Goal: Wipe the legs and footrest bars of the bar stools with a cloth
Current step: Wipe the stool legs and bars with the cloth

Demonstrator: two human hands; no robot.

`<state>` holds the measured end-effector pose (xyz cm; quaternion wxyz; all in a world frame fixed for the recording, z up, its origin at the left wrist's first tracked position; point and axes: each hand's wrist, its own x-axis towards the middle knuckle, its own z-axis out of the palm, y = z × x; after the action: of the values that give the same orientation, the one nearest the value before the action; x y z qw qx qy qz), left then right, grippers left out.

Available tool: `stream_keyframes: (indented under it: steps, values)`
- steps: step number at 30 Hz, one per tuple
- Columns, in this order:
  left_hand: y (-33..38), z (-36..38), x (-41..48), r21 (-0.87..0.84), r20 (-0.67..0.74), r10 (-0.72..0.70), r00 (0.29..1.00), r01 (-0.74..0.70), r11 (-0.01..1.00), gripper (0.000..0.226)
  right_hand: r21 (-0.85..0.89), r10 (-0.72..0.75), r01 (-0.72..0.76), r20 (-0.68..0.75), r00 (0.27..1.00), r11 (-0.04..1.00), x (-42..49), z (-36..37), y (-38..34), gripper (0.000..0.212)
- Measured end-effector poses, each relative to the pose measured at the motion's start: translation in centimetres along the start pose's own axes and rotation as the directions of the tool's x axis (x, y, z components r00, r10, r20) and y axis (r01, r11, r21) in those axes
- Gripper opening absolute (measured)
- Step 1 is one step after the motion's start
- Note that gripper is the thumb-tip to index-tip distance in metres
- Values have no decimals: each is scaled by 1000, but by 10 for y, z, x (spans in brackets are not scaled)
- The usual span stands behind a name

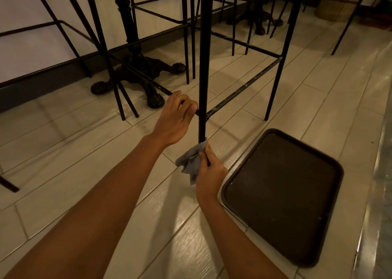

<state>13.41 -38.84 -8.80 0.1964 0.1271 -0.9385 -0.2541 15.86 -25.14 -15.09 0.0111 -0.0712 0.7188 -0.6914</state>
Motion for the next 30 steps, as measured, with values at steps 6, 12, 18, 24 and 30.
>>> stream_keyframes:
  steps: [6, 12, 18, 24, 30]
  values:
    - [2, 1, -3, 103, -45, 36, 998, -31, 994, 53, -81, 94, -89, 59, 994, 993, -3, -7, 14, 32]
    - [4, 1, -9, 105, -82, 147, 986, -138, 985, 53, 26, 31, -30, -19, 999, 999, -5, -2, 7, 35]
    - [4, 11, -14, 99, -147, 177, 973, -163, 982, 57, 7, 63, -63, 8, 998, 998, -6, 1, 20, 37]
    - [4, 18, -17, 113, -204, 175, 963, -155, 981, 56, -70, 133, -127, 74, 988, 989, -10, -5, 42, 36]
    - [5, 21, -20, 75, -238, 226, 944, -214, 974, 50, -33, 71, -70, 17, 997, 997, -15, -3, 43, 38]
